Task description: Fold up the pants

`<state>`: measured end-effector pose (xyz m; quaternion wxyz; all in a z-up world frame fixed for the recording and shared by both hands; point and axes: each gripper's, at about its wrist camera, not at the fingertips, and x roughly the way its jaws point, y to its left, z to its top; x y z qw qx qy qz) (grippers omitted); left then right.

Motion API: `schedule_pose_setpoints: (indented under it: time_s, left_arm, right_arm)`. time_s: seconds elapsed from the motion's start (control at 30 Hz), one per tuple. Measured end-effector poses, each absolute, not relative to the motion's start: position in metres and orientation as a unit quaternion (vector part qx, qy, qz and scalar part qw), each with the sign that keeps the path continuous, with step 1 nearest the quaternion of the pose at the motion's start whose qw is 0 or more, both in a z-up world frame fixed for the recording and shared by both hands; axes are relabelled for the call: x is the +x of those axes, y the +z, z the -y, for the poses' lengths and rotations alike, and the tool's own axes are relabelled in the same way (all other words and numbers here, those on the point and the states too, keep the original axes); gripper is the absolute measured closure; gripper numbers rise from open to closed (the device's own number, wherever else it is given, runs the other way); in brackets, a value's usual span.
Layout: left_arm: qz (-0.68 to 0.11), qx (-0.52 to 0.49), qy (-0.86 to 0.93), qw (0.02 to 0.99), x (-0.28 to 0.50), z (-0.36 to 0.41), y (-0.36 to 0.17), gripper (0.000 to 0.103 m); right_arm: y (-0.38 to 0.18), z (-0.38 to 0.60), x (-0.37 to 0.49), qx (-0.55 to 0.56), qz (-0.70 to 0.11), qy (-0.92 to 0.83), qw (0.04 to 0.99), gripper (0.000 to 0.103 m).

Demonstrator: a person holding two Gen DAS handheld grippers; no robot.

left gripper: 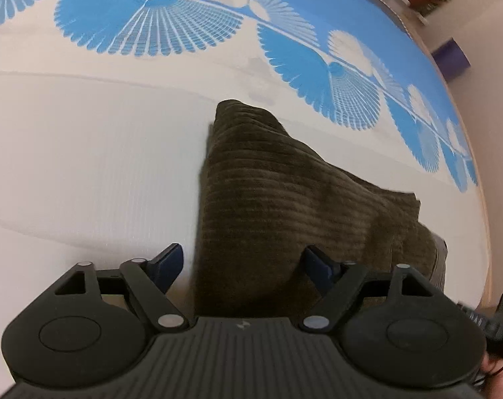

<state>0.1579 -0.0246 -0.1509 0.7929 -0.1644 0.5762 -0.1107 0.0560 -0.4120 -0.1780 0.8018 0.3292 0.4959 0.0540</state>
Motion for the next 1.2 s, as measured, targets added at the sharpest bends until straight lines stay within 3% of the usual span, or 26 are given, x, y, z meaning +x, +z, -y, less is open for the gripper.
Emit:
schedule_pose_setpoints:
  time_s: [0.1, 0.33, 0.4, 0.53, 0.63, 0.83, 1.2]
  left_arm:
    - [-0.591, -0.178, -0.135, 0.775, 0.164, 0.027, -0.166, 0.018]
    - [-0.586, -0.175, -0.155, 0.776, 0.172, 0.04, -0.181, 0.013]
    - [-0.581, -0.164, -0.158, 0.782, 0.172, 0.043, -0.18, 0.015]
    - [-0.57, -0.138, -0.16, 0.794, 0.171, 0.046, -0.168, 0.04]
    - [-0.545, -0.114, -0.169, 0.813, 0.168, 0.049, -0.148, 0.05]
    - [-0.488, -0.086, -0.16, 0.854, 0.181, 0.038, -0.105, 0.053]
    - [-0.427, -0.121, -0.141, 0.885, 0.228, -0.005, -0.067, 0.053]
  right_arm:
    - [-0.185, 0.406, 0.063, 0.32, -0.507, 0.066, 0.798, 0.008]
    - [-0.188, 0.397, 0.07, 0.302, -0.502, 0.069, 0.808, 0.009]
    - [-0.186, 0.395, 0.069, 0.297, -0.496, 0.064, 0.813, 0.015]
    - [-0.179, 0.391, 0.067, 0.288, -0.482, 0.052, 0.826, 0.029]
    - [-0.167, 0.386, 0.066, 0.274, -0.46, 0.047, 0.843, 0.043]
    - [-0.127, 0.367, 0.088, 0.248, -0.413, 0.07, 0.873, 0.054]
    - [-0.074, 0.35, 0.184, 0.211, -0.345, 0.145, 0.903, 0.055]
